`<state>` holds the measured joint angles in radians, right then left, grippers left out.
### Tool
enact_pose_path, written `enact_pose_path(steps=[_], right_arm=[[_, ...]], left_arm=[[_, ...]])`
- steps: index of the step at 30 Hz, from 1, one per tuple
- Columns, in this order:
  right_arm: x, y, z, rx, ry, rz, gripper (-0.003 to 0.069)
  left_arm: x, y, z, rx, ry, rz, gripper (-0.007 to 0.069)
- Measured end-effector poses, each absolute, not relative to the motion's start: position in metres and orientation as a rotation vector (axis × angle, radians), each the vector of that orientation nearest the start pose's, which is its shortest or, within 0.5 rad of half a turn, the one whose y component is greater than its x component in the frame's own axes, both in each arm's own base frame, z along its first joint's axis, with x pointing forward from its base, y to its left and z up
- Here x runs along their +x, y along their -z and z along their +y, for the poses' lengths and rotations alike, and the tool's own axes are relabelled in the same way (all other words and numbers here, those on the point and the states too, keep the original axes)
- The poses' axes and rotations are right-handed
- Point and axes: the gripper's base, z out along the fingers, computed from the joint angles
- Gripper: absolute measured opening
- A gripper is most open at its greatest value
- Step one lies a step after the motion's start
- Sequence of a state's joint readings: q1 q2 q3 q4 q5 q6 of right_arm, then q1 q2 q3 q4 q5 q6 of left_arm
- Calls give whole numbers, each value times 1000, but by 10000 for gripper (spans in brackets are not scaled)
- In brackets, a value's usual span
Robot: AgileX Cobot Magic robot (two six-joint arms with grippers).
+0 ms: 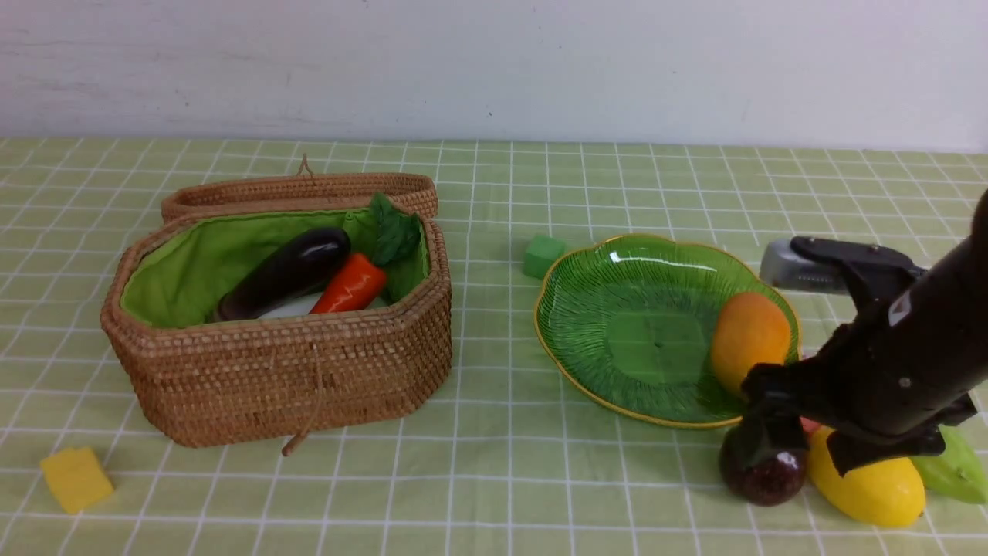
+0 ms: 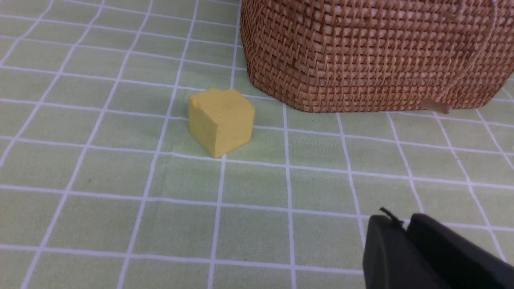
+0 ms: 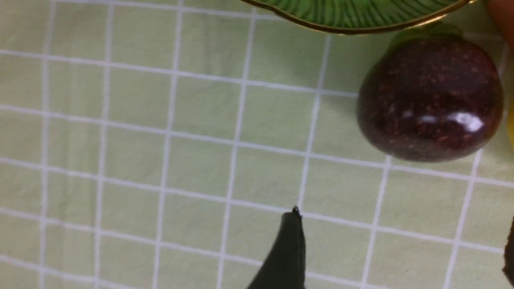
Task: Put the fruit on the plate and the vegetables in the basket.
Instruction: Use the right arm to grab a mangosteen and put it into the right plate
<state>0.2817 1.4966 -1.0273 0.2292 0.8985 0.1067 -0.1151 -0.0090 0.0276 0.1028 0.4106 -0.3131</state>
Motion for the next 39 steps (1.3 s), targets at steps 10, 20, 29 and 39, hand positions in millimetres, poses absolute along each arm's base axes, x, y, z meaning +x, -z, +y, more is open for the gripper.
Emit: enact_pose_path(steps=[10,20,29,39], right_arm=[[301,-204,100,13,-316,2869,640],[306,-193,101,30,-318,2875,552],[299,-204,102,48,-358,2897,552],[313,-269,108,-6,-418,2783,550]], left_arm=[[52,-168,-2,-127,186,1911,76],[52,-168,-2,-127,186,1911,86],[52,-168,-2,-127,186,1911,94],[52,-168,-2,-127,186,1911,105]])
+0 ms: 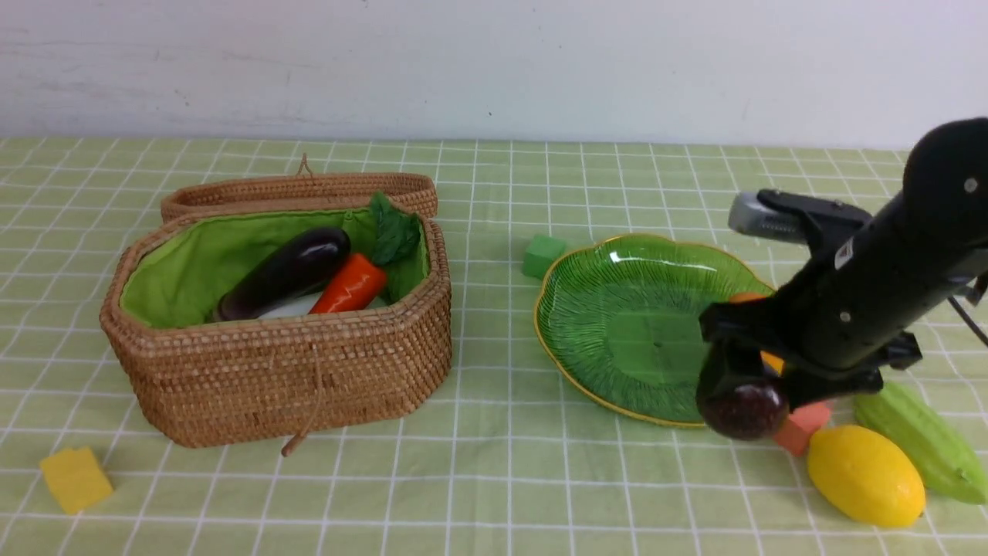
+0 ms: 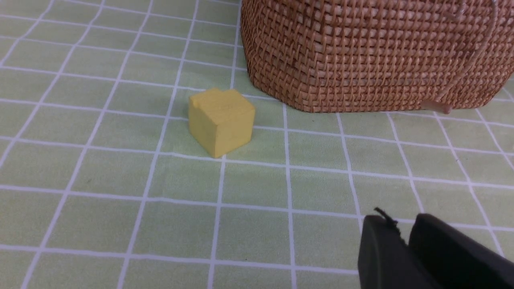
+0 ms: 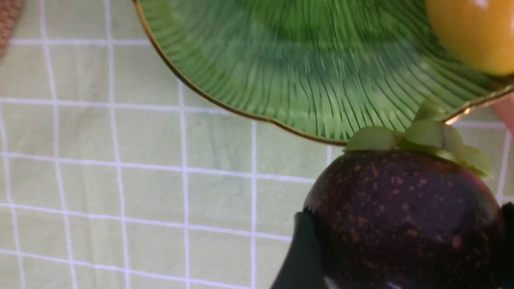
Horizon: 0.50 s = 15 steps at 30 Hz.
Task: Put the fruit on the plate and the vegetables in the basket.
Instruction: Use the right arm to grab a mangosteen and put it into the right plate
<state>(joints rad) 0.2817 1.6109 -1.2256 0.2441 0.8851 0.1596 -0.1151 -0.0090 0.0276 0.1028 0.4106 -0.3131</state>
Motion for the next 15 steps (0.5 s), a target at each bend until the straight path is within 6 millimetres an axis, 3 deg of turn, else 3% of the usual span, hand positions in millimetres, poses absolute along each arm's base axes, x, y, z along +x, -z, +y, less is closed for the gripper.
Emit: enact_pose_path(steps=[4,7,11,15], right_arm=[[332,-291,113,-12,-443,2641,550],[344,-293,116,-14,-453,2573,550],[365,-272,121,11,-456,2557,549],[373,-252,123,21,-445,2601,549]], left_arm=[[52,-168,-2,-127,186,1911,111],[52,-168,-2,-127,186,1911,113],[52,-168,-2,-126,185,1911,118],[52,-168,-2,-126,185,1911,122]])
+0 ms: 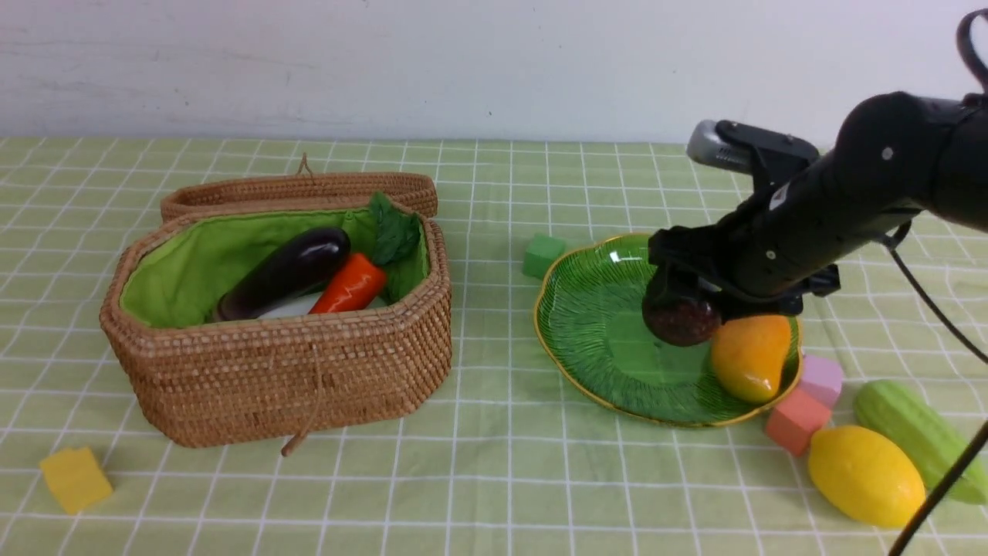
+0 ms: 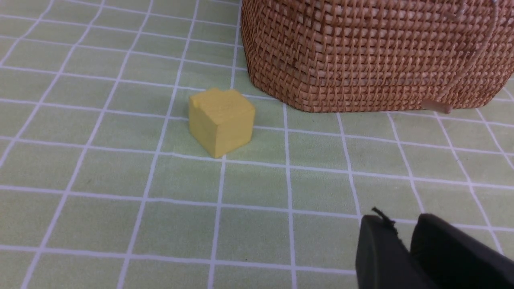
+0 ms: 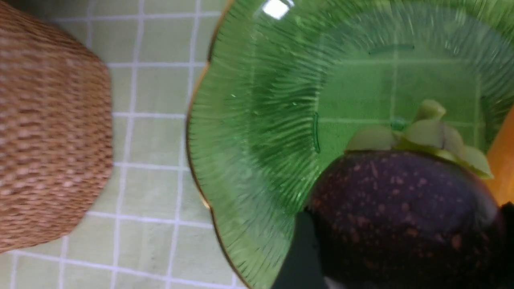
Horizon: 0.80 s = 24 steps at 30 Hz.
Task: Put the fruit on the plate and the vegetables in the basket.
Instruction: Use the right arm to grab a mangosteen and put it into the right plate, then take a chayote with your right arm and place it on the basket on the left.
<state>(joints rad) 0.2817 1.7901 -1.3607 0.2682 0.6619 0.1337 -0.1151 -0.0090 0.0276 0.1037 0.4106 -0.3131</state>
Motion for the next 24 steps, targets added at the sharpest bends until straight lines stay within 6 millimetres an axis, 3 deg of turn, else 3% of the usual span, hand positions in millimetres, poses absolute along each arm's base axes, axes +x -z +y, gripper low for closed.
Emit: enact_pose_path(steps=[4,9,17,20,24], right_arm=[[373,-245,122,-2,-412,2637,594],[361,-263,114,-86,-317,2643,678],[337,-304,90,-219,-69,2602,638],[323,-321,65,-221,82,2626,619],[316,-325,43,-177,132,2679,605]], left_arm=[[52,-168,-2,-126,185,1911,125],[52,-168,-2,-126,185,1911,131],[52,-168,-2,-126,185,1910,139],[52,-168,-2,-126,185,1910,145],[52,-168,-2,-126,185,1910,147]])
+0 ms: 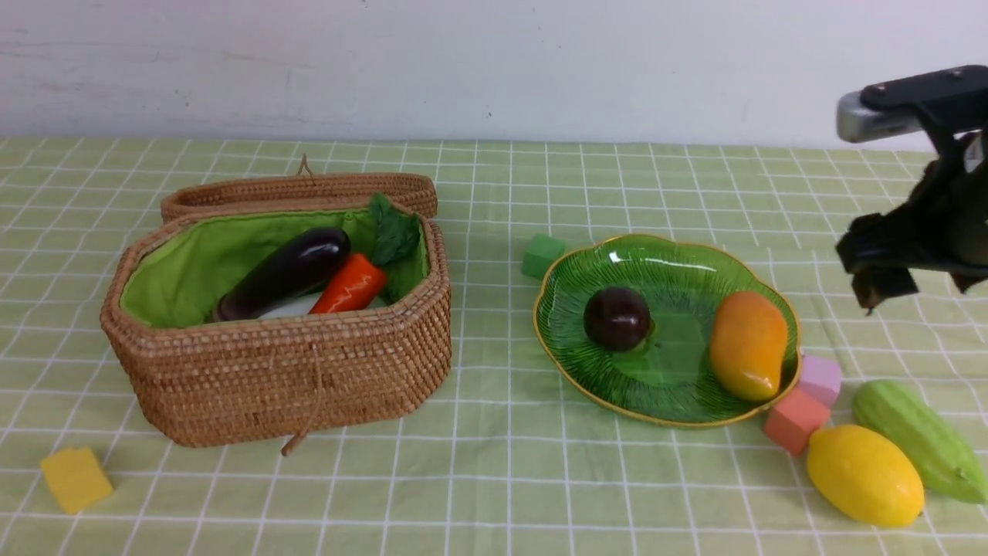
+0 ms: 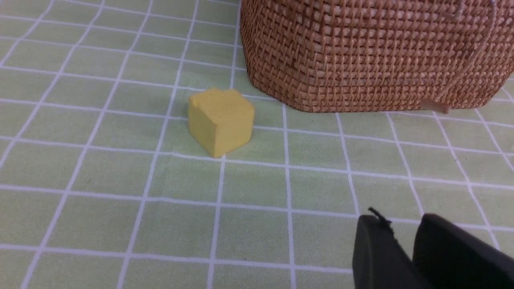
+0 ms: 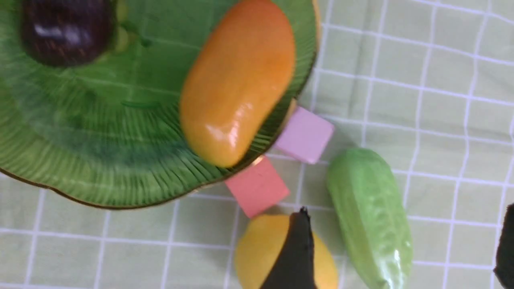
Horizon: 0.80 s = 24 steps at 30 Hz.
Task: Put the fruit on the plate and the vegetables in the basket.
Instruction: Take a chayote with your right arm and place it on the basket on the left.
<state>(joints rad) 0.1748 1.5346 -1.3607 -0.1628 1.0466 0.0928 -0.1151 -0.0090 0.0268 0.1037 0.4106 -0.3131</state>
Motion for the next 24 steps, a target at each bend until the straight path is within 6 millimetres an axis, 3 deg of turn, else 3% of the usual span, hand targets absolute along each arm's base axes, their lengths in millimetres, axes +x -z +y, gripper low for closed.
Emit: enact_pose_path(steps=[4,8,19,24], right_arm=[[318,-316,24,-82,105,2736,596],[324,-292,6,-51,103,2809,594],[349,-214,6,-302,73,2906,593],[356,-198,0,-280,178,2921,593]], left_arm=[[52,-168,-2,-126,185,1910,150],[52,-168,-2,-126,185,1910,155],[52,-168,-2,-126,185,1910,166],[52,-168,-2,-126,185,1910,174]])
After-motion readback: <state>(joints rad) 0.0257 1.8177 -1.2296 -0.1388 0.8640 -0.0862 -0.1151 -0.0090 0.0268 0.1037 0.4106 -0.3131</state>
